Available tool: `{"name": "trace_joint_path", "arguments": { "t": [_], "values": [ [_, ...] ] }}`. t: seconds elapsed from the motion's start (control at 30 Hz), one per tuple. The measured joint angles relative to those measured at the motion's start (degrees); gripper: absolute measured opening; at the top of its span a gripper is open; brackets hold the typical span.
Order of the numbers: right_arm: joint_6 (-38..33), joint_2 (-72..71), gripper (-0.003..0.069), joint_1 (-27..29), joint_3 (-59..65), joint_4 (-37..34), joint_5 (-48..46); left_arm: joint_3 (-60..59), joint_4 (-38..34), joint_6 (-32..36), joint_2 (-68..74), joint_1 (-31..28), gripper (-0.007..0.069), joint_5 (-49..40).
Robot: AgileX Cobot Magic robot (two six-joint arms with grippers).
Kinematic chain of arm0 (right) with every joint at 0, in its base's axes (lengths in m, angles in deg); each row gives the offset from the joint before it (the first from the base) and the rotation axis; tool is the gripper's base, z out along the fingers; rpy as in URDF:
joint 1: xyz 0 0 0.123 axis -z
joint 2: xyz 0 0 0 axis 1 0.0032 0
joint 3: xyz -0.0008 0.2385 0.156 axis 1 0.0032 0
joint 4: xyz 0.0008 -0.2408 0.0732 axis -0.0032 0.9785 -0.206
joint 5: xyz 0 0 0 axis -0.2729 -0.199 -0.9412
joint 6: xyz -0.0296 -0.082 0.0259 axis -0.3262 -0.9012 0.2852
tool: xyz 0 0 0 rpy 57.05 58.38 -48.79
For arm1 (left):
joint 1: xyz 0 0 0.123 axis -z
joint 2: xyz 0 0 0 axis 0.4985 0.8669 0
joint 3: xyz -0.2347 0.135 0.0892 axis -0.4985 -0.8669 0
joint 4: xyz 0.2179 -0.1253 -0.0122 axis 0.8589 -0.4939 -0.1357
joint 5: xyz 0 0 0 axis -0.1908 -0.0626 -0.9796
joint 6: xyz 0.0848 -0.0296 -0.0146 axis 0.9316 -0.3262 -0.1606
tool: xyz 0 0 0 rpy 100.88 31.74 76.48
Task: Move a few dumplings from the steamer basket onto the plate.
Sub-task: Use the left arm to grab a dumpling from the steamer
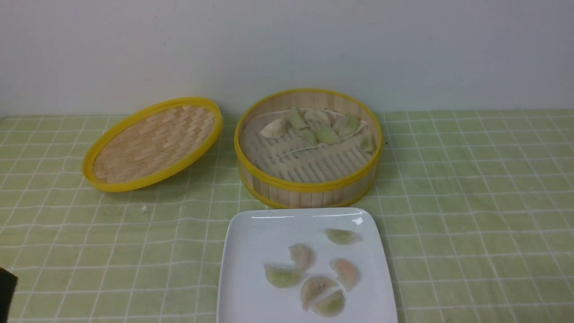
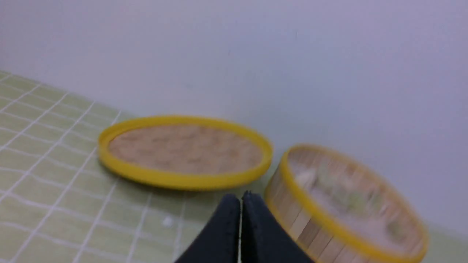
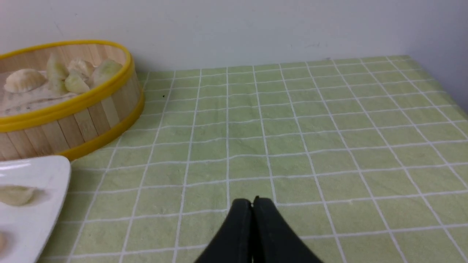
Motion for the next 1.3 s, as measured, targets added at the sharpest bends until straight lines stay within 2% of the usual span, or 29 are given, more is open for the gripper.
{"name": "trace_joint_path", "arguments": {
  "t": [0.13,0.17,0.27,0.3,0.33,0.43,0.5,0.6,0.67,0.7,0.73,0.83,0.97,1.07,1.1,1.2,1.3],
  "values": [
    [4.9,0.0,-0.0015,0.0,0.4,-12.1,7.3,0.0,-7.7,-1.3,0.0,0.0,-0.0006,13.9],
    [6.9,0.0,-0.0015,0.0,0.4,-17.3,10.9,0.3,-9.1,-1.4,0.0,0.0,-0.0006,17.1],
    [10.2,0.0,-0.0015,0.0,0.4,-29.0,16.8,4.2,-9.6,-1.0,0.2,0.0,-0.0006,18.5],
    [10.2,0.0,-0.0015,0.0,0.4,-29.0,17.1,4.7,-9.5,-0.8,0.3,0.0,-0.0006,18.2],
    [10.7,0.0,-0.0015,0.0,0.4,-33.3,19.0,8.3,-8.6,-0.2,1.3,0.0,-0.0006,16.7],
    [11.1,0.0,-0.0015,0.0,0.4,-37.0,20.5,17.9,-4.4,0.9,7.4,0.0,-0.0006,7.5],
    [11.2,0.0,-0.0015,0.0,0.4,-38.0,21.4,25.9,-0.5,1.4,14.0,0.0,-0.0006,-2.3],
    [11.3,0.0,-0.0015,0.0,-0.2,-38.2,21.0,39.8,5.3,3.7,26.6,0.0,-0.0006,-22.6],
    [10.0,0.1,-0.0015,0.0,-3.8,-36.7,16.4,49.0,7.2,7.5,36.7,0.0,-0.0006,-36.7],
    [9.5,0.2,-0.0015,0.0,-4.4,-36.5,15.8,49.0,7.3,7.5,37.6,0.0,-0.0006,-37.8],
    [7.2,1.4,-0.0015,0.0,-9.0,-34.4,11.4,54.9,7.8,10.5,45.0,0.0,-0.0006,-46.3],
    [1.4,8.3,-0.0015,0.0,-20.3,-30.2,-0.2,63.6,7.9,16.5,56.5,0.0,-0.0006,-55.6],
    [-7.6,23.4,-0.0015,0.0,-36.3,-26.0,-19.1,73.3,6.7,22.4,71.8,1.4,-0.0006,-61.6],
    [-14.4,35.8,-0.0015,0.0,-47.8,-23.5,-32.5,81.5,6.9,24.6,82.2,5.4,-0.0006,-63.4],
    [-14.7,36.6,-0.0015,0.0,-48.5,-23.4,-33.2,82.6,7.0,24.7,82.8,5.7,-0.0006,-63.5],
    [-18.8,48.2,-0.0015,0.0,-59.1,-21.5,-43.0,94.0,9.8,25.4,94.1,11.0,-0.0006,-65.6],
    [-19.5,53.9,-0.0015,0.0,-64.3,-20.3,-45.7,103.1,11.6,25.6,102.6,13.5,-0.0006,-67.4]
  ]
}}
